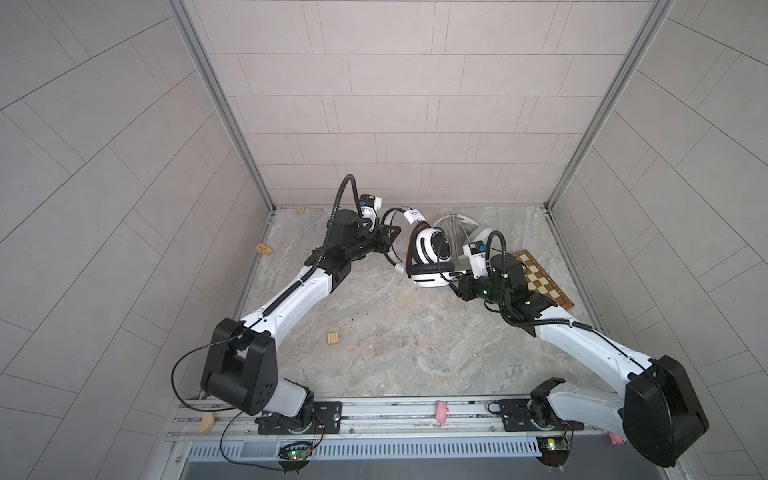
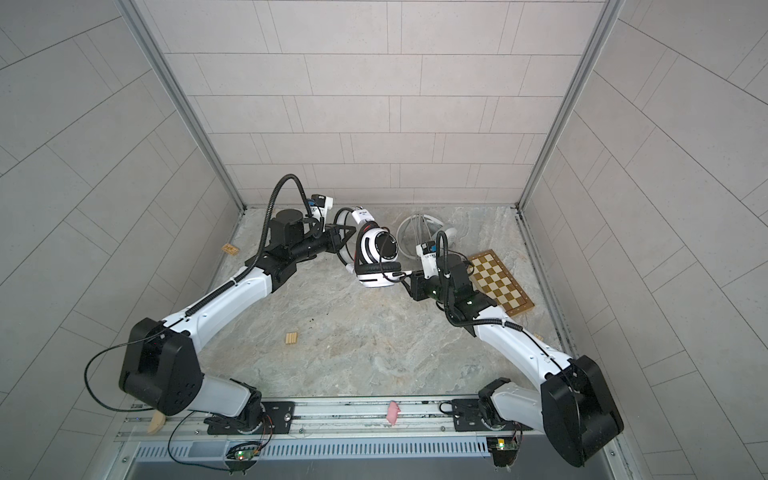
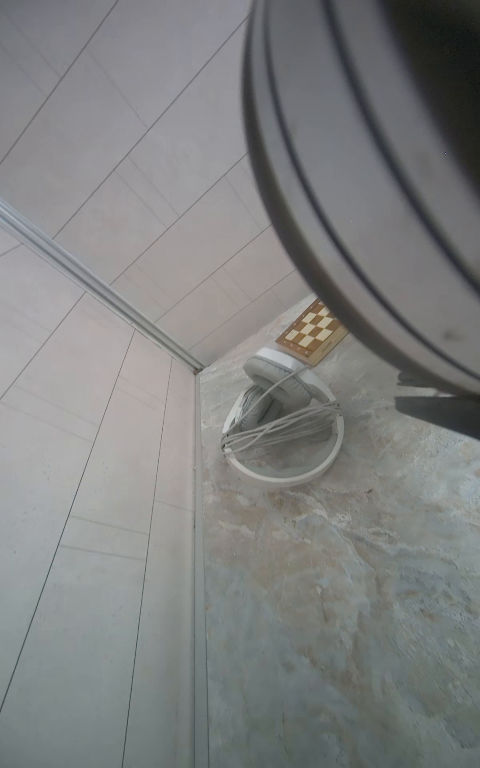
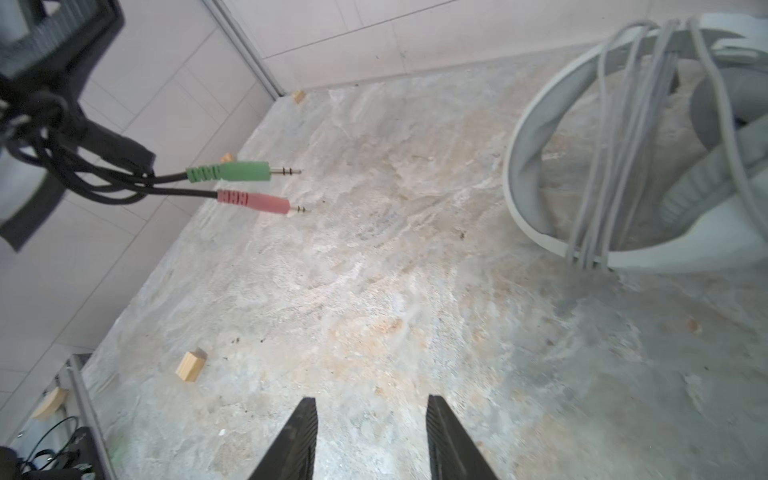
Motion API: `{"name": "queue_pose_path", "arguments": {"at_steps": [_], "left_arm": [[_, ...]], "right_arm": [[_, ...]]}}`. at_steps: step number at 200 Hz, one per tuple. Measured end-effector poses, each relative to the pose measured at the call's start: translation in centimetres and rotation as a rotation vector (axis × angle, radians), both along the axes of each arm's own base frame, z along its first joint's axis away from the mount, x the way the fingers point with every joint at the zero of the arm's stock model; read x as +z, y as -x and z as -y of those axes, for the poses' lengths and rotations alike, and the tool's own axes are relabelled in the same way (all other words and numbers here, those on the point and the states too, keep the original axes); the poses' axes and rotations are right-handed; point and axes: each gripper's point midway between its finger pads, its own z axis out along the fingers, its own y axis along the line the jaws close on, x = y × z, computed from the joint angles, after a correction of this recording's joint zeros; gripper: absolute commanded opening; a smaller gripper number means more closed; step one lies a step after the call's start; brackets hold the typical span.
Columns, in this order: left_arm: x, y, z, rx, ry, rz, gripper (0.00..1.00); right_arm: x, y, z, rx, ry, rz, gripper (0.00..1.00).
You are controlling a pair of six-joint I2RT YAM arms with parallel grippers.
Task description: Wrap the headphones
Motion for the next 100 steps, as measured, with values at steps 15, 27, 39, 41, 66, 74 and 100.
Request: {"name": "queue_pose_path", "arguments": {"at_steps": [15, 27, 39, 41, 66, 74, 100], "left_arm": [[-1.1, -0.6, -1.2, 0.078, -0.045, -0.022, 0.00], [-2.1, -1.1, -2.4, 0.150, -0.085, -0.047, 0.00], [-3.1, -1.5, -3.6, 0.215, -0.128, -0.074, 0.00], [-3.2, -1.5, -3.8, 0.225, -0.134, -0.078, 0.00], [-5.3, -1.9, -6.2, 0.342, -0.227, -0.128, 0.00], [-5.9, -2.1, -6.9, 0.378, -0.257, -0.146, 0.00], [-8.3, -3.1, -8.6, 0.474, -0.353, -0.202, 0.00]], "right_arm": [[-1.5, 0.3, 0.8, -0.025, 0.040, -0.023, 0.44], [-2.9, 0.6, 1.4, -0.040, 0.072, -0.042, 0.44], [-4.5, 1.1, 2.0, -0.054, 0.103, -0.067, 0.44], [-4.8, 1.3, 2.1, -0.055, 0.108, -0.072, 0.44], [-8.0, 2.6, 3.5, -0.080, 0.174, -0.121, 0.44], [-8.7, 2.8, 3.9, -0.089, 0.192, -0.130, 0.43], [-10.4, 3.4, 5.1, -0.119, 0.247, -0.137, 0.43]]}}
